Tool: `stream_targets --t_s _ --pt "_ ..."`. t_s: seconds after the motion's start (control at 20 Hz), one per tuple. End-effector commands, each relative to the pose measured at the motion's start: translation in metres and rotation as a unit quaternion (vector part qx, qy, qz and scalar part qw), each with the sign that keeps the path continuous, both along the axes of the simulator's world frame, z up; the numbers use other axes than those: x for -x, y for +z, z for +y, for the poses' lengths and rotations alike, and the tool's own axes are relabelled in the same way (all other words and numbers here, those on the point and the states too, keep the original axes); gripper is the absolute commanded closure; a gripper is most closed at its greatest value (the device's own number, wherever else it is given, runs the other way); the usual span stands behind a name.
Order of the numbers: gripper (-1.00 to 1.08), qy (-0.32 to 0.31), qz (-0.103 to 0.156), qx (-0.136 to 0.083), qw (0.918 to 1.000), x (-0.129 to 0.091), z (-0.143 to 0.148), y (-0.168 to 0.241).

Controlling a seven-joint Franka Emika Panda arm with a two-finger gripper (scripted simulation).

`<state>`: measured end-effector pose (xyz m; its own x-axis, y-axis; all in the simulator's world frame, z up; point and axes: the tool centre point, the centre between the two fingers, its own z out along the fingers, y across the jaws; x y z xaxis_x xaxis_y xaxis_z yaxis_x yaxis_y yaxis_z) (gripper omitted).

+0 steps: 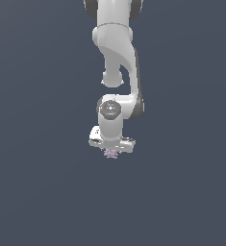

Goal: Pick up the object and move it to a goal position.

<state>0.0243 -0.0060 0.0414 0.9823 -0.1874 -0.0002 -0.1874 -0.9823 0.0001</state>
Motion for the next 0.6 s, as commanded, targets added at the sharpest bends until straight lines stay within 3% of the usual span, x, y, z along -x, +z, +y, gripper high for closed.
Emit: stream_targets --t_s 0.0,0.55 --pt "1.08 0.0 0.0 0.0 1.0 -0.0002 0.0 -0.0006" --pt "1.08 0.0 0.0 0.0 1.0 0.0002 0.0002 0.0021"
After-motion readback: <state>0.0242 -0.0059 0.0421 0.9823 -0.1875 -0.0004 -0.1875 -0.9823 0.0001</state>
